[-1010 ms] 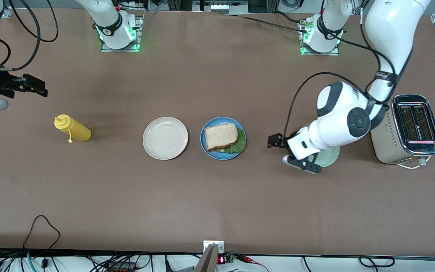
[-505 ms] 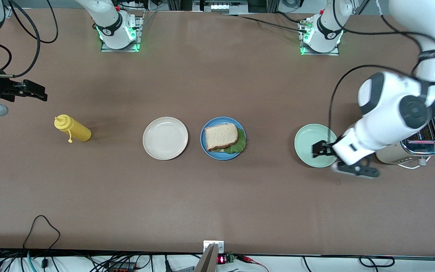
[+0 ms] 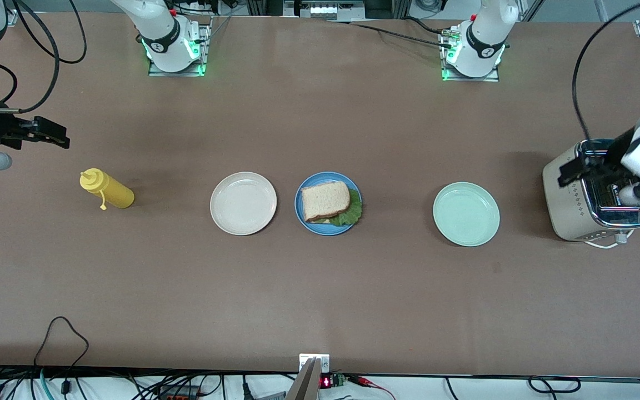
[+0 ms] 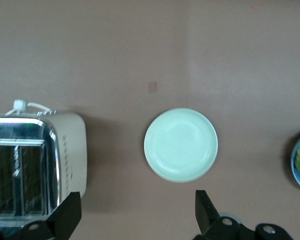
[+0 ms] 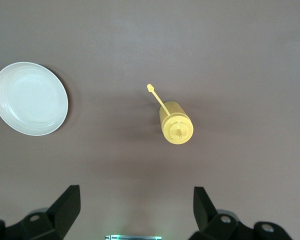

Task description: Make sandwich in blue plate with both arms

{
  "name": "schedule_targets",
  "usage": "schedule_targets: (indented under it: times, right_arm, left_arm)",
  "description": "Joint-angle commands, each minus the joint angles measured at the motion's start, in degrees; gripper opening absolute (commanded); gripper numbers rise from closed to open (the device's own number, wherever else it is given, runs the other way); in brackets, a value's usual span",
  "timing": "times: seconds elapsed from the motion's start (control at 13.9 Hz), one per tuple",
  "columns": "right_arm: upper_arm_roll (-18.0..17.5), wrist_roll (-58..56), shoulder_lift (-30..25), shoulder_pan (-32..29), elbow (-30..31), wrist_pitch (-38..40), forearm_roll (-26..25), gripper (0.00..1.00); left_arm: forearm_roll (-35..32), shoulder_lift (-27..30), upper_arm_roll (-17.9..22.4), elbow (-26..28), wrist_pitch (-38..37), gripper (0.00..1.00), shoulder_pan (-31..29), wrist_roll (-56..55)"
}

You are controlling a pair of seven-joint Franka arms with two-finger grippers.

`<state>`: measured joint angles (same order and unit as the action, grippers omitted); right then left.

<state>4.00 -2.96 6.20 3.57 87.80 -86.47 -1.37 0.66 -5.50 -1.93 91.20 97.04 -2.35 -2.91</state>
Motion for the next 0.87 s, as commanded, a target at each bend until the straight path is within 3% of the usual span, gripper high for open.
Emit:
schedule_targets:
  times: [0.0, 0.22, 0.79]
  right_arm:
    - [-0.04, 0.67, -0.84, 0.12, 0.09, 0.34, 0.14, 1.0]
    - [0.05, 0.67, -0.84, -0.05, 0.18, -0.01, 0.14, 1.0]
    - [0.13, 0.76, -0.84, -1.02, 0.53, 0.07, 0.41, 1.0]
  left_arm:
    - [-0.13, 6.18, 0.44, 7.03, -0.72, 1.0, -0.02, 0.72]
    - [-0.66, 11.64, 0.35, 13.56, 0.78, 1.0, -0.28, 0.63]
    - [-0.75, 14.64, -0.97, 15.77, -0.09, 1.0, -0.2, 0.28]
